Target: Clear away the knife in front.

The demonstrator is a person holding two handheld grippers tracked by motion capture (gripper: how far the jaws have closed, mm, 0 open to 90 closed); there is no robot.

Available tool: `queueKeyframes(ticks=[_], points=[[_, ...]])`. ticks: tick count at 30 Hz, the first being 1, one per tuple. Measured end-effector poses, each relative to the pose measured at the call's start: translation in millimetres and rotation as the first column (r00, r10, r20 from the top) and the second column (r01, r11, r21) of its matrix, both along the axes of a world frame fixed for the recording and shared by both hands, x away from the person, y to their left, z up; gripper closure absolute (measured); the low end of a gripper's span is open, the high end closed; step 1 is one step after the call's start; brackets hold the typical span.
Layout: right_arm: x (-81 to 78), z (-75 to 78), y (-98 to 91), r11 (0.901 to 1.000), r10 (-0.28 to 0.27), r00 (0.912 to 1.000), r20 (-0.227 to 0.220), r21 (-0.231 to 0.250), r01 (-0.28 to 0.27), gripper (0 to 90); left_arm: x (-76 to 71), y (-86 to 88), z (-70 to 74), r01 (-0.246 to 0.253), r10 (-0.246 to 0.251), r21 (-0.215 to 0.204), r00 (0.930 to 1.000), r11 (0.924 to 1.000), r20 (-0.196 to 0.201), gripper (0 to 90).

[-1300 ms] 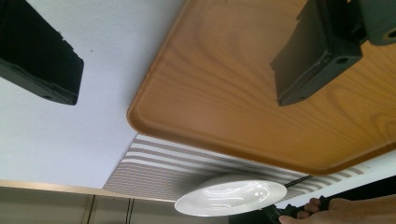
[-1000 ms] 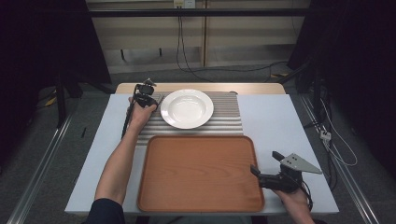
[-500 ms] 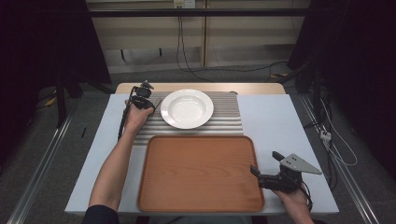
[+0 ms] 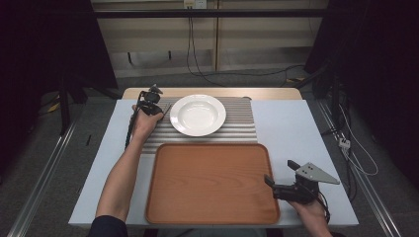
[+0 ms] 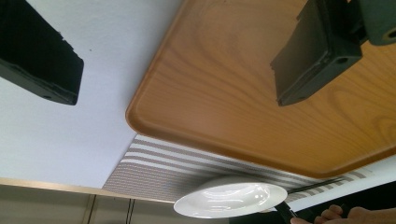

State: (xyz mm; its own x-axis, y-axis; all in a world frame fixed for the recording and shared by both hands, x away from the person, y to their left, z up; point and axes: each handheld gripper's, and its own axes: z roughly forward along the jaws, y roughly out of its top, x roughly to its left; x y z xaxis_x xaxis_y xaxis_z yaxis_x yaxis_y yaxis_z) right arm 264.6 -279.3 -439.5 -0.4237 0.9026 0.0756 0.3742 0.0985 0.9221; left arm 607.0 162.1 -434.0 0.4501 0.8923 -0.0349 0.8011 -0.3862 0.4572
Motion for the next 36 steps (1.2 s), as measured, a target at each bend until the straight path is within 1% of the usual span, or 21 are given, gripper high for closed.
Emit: queueKeyframes(ticks=[2,4,8,9,11,13,14,15,17,19,21,22,24,25,27,30,31,32,36], points=[[-0.1,-0.1,-0.1,1.0,0.001,1.0,0.001,-0.001,-0.001,1.4,0.3,1.3,0.1,-0.003,0.003,-0.011,1.0,0.9999,-0.006,80.3],[-0.1,0.0,-0.7,1.0,-0.002,1.0,0.001,-0.003,0.002,1.4,-0.1,1.8,-0.2,-0.007,0.007,-0.019,1.0,0.9998,-0.003,80.3],[-0.1,-0.1,-1.1,1.0,-0.004,1.0,0.001,-0.004,0.004,1.4,-0.8,2.8,1.3,-0.007,0.007,-0.017,0.9999,0.9998,-0.009,80.2],[-0.1,-0.1,-1.0,1.0,-0.005,1.0,0.001,-0.005,0.005,1.4,-1.2,3.6,2.1,0.0,0.0,-0.014,1.0,0.9999,-0.009,80.2],[-0.2,0.0,-0.4,1.0,-0.006,1.0,0.001,-0.004,0.006,1.4,-2.1,4.5,3.0,-0.007,0.007,-0.019,1.0,0.9998,-0.005,80.2],[-0.3,0.0,-0.2,1.0,-0.003,1.0,0.0,-0.004,0.003,1.4,-2.8,6.0,4.1,-0.001,0.001,-0.012,1.0,0.9999,-0.009,80.2],[-0.3,0.0,-0.1,1.0,-0.003,1.0,0.0,-0.004,0.003,1.4,-3.2,6.4,4.7,0.0,0.0,-0.017,1.0,0.9999,-0.009,80.3],[-0.4,0.0,0.0,1.0,-0.003,1.0,0.0,-0.006,0.003,1.4,-3.4,6.7,4.7,0.005,-0.005,-0.019,0.9999,0.9998,-0.016,80.2],[-0.2,-0.1,0.0,1.0,-0.002,1.0,0.0,-0.005,0.002,1.4,-4.1,7.2,4.5,0.006,-0.006,-0.006,0.9999,1.0,-0.015,80.2],[0.0,-0.2,0.0,1.0,-0.001,1.0,-0.001,-0.006,0.001,1.4,-4.6,7.8,3.5,0.004,-0.004,-0.018,0.9998,0.9998,-0.02,80.2],[0.1,-0.2,0.3,1.0,-0.003,1.0,-0.002,-0.006,0.003,1.4,-5.2,8.5,3.0,0.01,-0.01,-0.008,0.9997,0.9999,-0.021,80.2],[0.1,-0.2,0.4,1.0,-0.002,1.0,-0.003,-0.006,0.002,1.4,-5.2,9.0,2.4,0.01,-0.011,-0.014,0.9995,0.9999,-0.029,80.2],[0.2,-0.3,0.4,1.0,-0.002,1.0,-0.001,-0.006,0.002,1.4,-5.8,9.6,2.0,0.008,-0.008,-0.017,0.9996,0.9998,-0.028,80.2],[0.3,-0.3,0.4,1.0,-0.002,1.0,-0.002,-0.006,0.002,1.4,-6.5,9.5,2.2,0.002,-0.002,-0.018,0.9998,0.9998,-0.019,80.2],[0.3,-0.3,0.4,1.0,-0.002,1.0,-0.002,-0.006,0.002,1.4,-7.7,9.5,3.8,0.012,-0.012,-0.016,0.9997,0.9998,-0.019,80.2],[0.7,-0.5,0.3,1.0,-0.002,1.0,-0.002,-0.009,0.002,1.4,-8.7,9.0,4.9,0.022,-0.022,-0.008,0.9993,0.9997,-0.029,80.2],[0.9,-0.5,0.4,1.0,-0.002,1.0,-0.002,-0.009,0.002,1.4,-8.6,9.8,4.9,0.027,-0.027,-0.009,0.9988,0.9996,-0.042,80.2],[0.9,-0.5,0.8,1.0,-0.002,1.0,-0.003,-0.009,0.002,1.4,-8.7,10.1,4.1,0.025,-0.025,-0.009,0.9986,0.9996,-0.047,80.1],[0.8,-0.3,1.6,0.9999,0.004,1.0,0.0,-0.01,-0.004,1.4,-8.3,12.4,2.7,0.019,-0.021,-0.025,0.9985,0.9995,-0.051,79.9]])
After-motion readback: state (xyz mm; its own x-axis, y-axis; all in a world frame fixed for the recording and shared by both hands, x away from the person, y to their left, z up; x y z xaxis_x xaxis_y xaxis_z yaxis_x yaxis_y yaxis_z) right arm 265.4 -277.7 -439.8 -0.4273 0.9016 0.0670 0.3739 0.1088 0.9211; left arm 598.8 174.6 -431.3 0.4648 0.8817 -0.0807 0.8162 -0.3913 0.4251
